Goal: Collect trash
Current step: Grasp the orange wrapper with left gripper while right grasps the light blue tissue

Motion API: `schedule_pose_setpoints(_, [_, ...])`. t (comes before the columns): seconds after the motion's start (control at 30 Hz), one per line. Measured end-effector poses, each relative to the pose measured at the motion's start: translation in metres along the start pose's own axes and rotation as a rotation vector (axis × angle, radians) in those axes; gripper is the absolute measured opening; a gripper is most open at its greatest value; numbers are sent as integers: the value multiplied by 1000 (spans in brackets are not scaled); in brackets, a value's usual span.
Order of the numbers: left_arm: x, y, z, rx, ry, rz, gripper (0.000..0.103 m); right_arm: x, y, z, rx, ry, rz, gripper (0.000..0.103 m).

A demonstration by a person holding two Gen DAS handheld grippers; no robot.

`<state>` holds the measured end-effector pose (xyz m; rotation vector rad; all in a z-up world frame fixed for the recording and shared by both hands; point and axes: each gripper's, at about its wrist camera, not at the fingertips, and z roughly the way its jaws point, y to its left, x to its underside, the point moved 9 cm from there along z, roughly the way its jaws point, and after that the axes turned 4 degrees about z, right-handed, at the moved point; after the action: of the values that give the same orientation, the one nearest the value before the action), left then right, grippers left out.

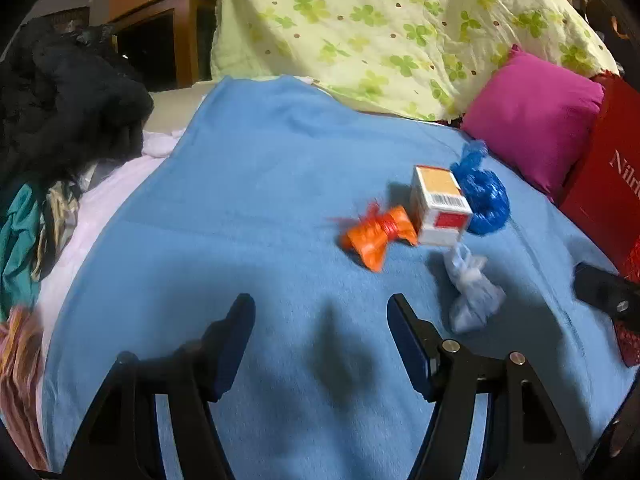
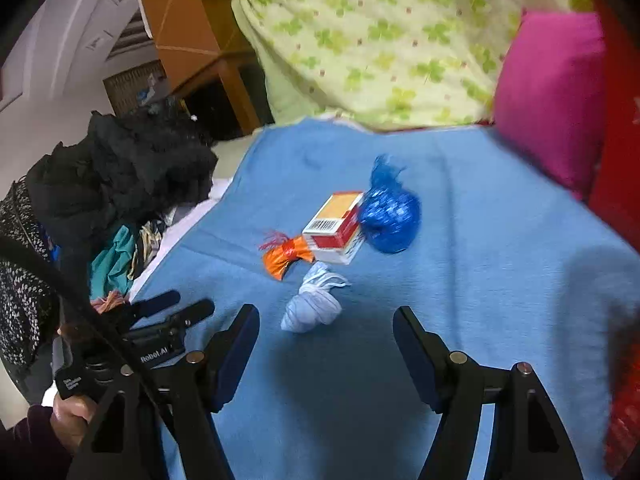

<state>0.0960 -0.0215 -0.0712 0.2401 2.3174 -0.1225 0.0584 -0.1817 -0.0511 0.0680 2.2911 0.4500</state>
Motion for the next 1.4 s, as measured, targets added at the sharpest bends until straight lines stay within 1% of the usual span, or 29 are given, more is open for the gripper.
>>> schedule_pose_setpoints(0.07, [-4,5,7,4,5,-10,69,-2,1,18,-11,30,17,72])
schedule_pose_setpoints(0.2, [-13,10,19,13,12,-13,69,-7,5,54,-39,86,51,64])
schedule_pose_setpoints(0.33, [-19,12,28,19,11,0,69,-3,7,87,-28,161,65,62])
schedule_pose_setpoints(0.4, [-23,9,34,38,11,5,69,3,8,101,-11,204,60,48])
schedule_pose_setpoints(0.47, [-29,4,39,66,2,18,69,12,5,110,22,246,56,42])
schedule_pose_setpoints(0.57, [-37,-11,49,96,-5,75,69,11,2,105,11,247,68,35])
schedule_pose_setpoints(0.7, [-42,-27,64,130,11,112,69,11,-10,83,17,230,63,34])
schedule_pose_setpoints(0.8, [-44,-38,78,169,40,124,69,10,-22,67,15,217,93,34])
schedule_pose_setpoints(0.87, [-46,-42,84,156,49,143,69,9,-31,57,16,204,118,34])
schedule_pose_setpoints(0.9, [-46,-45,87,161,59,154,69,9,-34,54,14,201,127,34])
schedule_pose_setpoints(1.0, [-45,-46,96,158,90,157,69,8,-39,45,4,193,154,34])
schedule_pose_setpoints(1.03, [-45,-47,97,171,92,153,66,7,-37,47,3,194,157,34])
schedule_pose_setpoints(1.07, [-45,-48,99,178,101,151,55,7,-37,46,2,195,160,34])
schedule_pose_setpoints(1.1, [-44,-48,101,178,110,151,50,8,-36,46,2,194,159,34])
schedule_pose_setpoints(1.2, [-43,-46,103,180,114,155,48,7,-33,45,2,188,154,34])
schedule_pose_setpoints(1.27, [-41,-47,101,179,112,160,42,7,-33,44,2,182,150,34])
schedule_pose_setpoints(1.4, [-40,-45,91,173,94,163,41,4,-28,37,16,146,117,34])
